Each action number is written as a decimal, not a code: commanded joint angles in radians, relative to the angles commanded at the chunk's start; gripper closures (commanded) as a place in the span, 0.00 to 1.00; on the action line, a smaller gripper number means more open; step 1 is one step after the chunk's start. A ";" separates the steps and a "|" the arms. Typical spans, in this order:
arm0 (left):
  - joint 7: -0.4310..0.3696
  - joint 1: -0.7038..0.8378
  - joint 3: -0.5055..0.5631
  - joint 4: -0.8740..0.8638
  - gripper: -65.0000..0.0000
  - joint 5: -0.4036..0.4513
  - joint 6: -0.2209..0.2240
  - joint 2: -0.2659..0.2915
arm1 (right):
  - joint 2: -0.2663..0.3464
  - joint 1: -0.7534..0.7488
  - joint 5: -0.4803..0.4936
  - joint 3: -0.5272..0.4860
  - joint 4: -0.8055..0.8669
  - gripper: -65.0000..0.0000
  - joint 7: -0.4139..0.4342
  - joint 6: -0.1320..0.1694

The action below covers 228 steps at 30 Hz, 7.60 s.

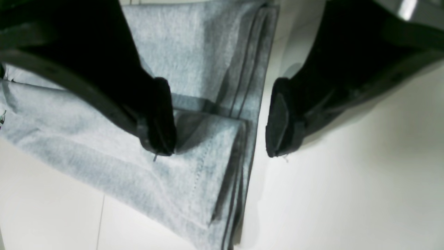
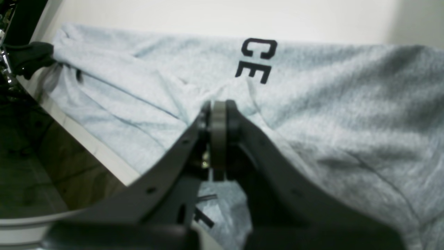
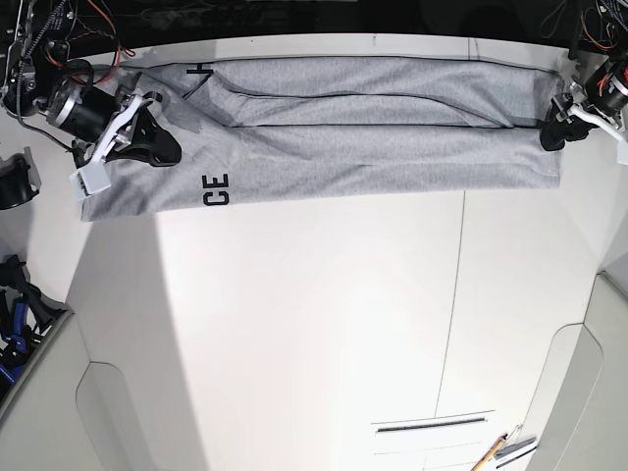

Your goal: Fold the T-shirt properly

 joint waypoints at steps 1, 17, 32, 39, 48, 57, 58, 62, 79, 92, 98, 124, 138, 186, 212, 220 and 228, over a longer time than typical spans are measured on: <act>0.000 0.000 0.000 0.000 0.30 0.000 0.000 0.000 | 0.000 0.000 0.000 0.000 0.000 1.00 0.000 0.000; 0.008 0.000 0.000 0.000 0.30 0.000 0.000 0.000 | 0.000 0.000 0.000 0.000 0.000 1.00 0.000 0.000; 0.026 0.000 0.000 0.000 0.30 -0.001 0.000 0.000 | 0.000 0.000 -0.001 0.000 0.000 1.00 0.000 0.000; 0.026 0.000 0.000 0.000 0.30 0.000 0.000 0.000 | 0.000 0.000 -0.005 0.000 0.000 1.00 0.000 0.000; 0.030 0.000 0.000 0.000 0.30 0.000 0.000 0.000 | 0.000 0.000 -0.005 0.000 0.000 1.00 0.000 0.000; 0.031 0.000 0.000 0.000 0.30 0.000 0.000 0.000 | 0.000 0.000 -0.012 0.000 0.000 1.00 0.000 0.000; 0.031 0.000 0.000 0.000 0.30 0.000 0.000 0.000 | 0.000 0.000 -0.012 0.000 0.000 1.00 0.000 0.000; 0.031 0.000 0.000 0.000 0.30 0.000 0.000 0.000 | 0.000 0.000 -0.012 0.000 0.000 1.00 0.000 0.000; 0.056 0.000 0.021 0.000 0.30 0.000 0.000 0.014 | 0.000 0.000 -0.012 0.000 0.000 1.00 -0.001 0.000; 0.055 0.000 0.106 0.000 0.44 0.000 0.000 0.013 | 0.000 0.000 -0.012 0.000 0.000 1.00 0.000 0.000; -0.047 0.000 0.106 0.000 1.00 0.000 0.000 0.011 | 0.000 0.000 -0.012 0.000 0.000 1.00 -0.001 0.000; 0.105 -0.122 0.240 0.579 1.00 0.277 0.171 -0.107 | 0.000 0.000 -0.020 0.000 0.000 1.00 0.000 0.000; 0.052 -0.136 0.672 0.599 1.00 0.485 0.171 0.137 | 0.000 0.000 -0.047 0.000 0.000 1.00 0.003 0.000; 0.032 -0.177 0.478 0.598 0.40 0.320 0.163 0.257 | -0.073 0.000 0.079 0.057 -0.301 0.31 -0.056 0.004; 0.098 -0.035 0.045 0.597 0.40 0.320 0.163 0.254 | -0.063 0.076 0.020 0.034 -0.299 1.00 -0.072 0.007; 0.099 0.053 0.022 0.591 0.40 0.341 0.163 0.255 | 0.060 0.098 0.018 0.035 -0.299 1.00 -0.071 0.007; 0.098 0.087 0.022 0.574 0.40 0.325 0.163 0.255 | 0.169 0.120 0.019 0.048 -0.299 1.00 -0.071 0.007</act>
